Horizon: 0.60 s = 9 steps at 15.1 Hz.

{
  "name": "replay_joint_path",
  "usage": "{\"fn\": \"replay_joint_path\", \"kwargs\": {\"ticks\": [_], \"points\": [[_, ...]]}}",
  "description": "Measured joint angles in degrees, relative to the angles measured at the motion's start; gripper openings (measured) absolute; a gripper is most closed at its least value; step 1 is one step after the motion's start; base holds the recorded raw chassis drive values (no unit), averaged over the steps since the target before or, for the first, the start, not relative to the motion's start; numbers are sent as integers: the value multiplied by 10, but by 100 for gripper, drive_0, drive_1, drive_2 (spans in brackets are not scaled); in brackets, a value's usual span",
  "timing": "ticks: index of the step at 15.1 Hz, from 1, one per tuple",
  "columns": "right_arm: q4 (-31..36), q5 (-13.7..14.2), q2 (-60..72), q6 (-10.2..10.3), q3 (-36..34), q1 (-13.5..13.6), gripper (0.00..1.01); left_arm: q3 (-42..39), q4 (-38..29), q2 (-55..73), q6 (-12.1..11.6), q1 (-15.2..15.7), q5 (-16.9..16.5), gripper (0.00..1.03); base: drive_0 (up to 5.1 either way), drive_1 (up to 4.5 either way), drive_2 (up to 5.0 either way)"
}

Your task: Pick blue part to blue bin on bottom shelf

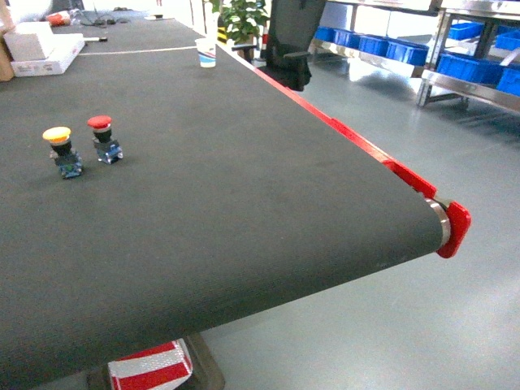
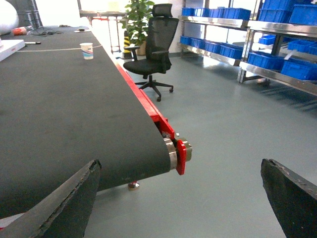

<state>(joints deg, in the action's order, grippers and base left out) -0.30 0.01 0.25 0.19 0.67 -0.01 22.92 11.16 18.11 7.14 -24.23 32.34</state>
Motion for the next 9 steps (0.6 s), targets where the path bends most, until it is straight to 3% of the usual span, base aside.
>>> {"fn": "replay_joint_path", "kwargs": {"ticks": [9], "points": [[0,0,0,0,0,0,98,0,0,0,0,0,0,44,-161,-161,-161]]}}
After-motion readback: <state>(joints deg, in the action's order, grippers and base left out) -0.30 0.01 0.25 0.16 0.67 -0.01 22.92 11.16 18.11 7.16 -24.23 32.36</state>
